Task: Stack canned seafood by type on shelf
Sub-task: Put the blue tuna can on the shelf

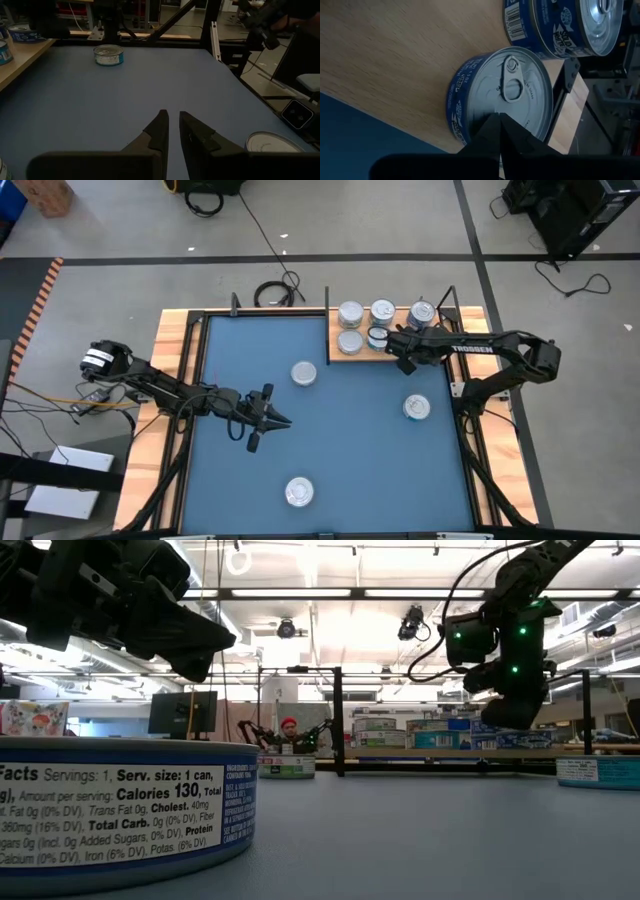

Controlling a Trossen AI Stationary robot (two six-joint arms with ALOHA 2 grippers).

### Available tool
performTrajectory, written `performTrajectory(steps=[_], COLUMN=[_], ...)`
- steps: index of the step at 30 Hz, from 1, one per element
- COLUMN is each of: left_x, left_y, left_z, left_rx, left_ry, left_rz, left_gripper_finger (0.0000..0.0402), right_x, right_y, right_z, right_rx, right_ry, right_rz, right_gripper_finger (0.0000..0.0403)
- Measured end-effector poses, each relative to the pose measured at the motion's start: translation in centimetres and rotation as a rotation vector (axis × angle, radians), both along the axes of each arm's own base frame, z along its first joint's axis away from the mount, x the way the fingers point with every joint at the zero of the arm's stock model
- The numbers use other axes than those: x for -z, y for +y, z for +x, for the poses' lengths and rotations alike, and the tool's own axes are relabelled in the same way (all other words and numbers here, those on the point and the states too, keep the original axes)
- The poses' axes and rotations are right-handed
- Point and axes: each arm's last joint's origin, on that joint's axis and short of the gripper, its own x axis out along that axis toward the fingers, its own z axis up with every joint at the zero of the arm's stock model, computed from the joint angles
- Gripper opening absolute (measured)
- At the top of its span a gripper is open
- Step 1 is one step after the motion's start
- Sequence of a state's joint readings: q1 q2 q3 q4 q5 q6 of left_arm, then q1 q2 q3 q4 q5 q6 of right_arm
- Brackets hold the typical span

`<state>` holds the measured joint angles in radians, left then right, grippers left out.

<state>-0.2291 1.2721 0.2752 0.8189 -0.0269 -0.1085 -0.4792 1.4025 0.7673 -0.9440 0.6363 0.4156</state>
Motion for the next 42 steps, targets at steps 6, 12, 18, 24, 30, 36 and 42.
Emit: performTrajectory(steps=[6,12,18,24,30,36,42], left_x=[0.0,-0.1,-0.2,-0.2,-0.2,-0.2,-0.1], left_y=[0.0,0.1,0.1,0.0,-0.1,-0.1,-0.1], left_z=[0.0,0.1,0.2,0.1,0.1,0.1,0.1], left_rx=[-0.003,-0.032,-0.032,0.000,0.021,0.022,0.021], left_ry=[0.000,-0.005,-0.009,-0.005,-0.005,0.000,0.002], left_rz=[0.001,0.005,0.004,-0.002,-0.006,-0.006,-0.005], left_gripper_finger=[0.0050,0.0050,0.0050,0.0050,0.0050,0.0050,0.0050], right_x=[-0.1,-2.0,-4.1,-5.1,-4.1,-2.0,-1.0], right_y=[-0.2,0.6,2.5,4.5,4.3,2.8,1.7], right_z=[-0.1,0.5,0.9,1.0,0.3,-1.1,-2.0], right_rx=[0.007,-0.036,-0.098,-0.150,-0.068,0.056,0.099], right_ry=[0.005,-0.057,-0.160,-0.233,-0.223,-0.169,-0.151], right_rz=[-0.010,-0.008,-0.072,-0.134,-0.093,-0.062,-0.059], right_gripper_finger=[0.0009,0.0009,0.0007,0.0006,0.0003,0.0002,0.0002])
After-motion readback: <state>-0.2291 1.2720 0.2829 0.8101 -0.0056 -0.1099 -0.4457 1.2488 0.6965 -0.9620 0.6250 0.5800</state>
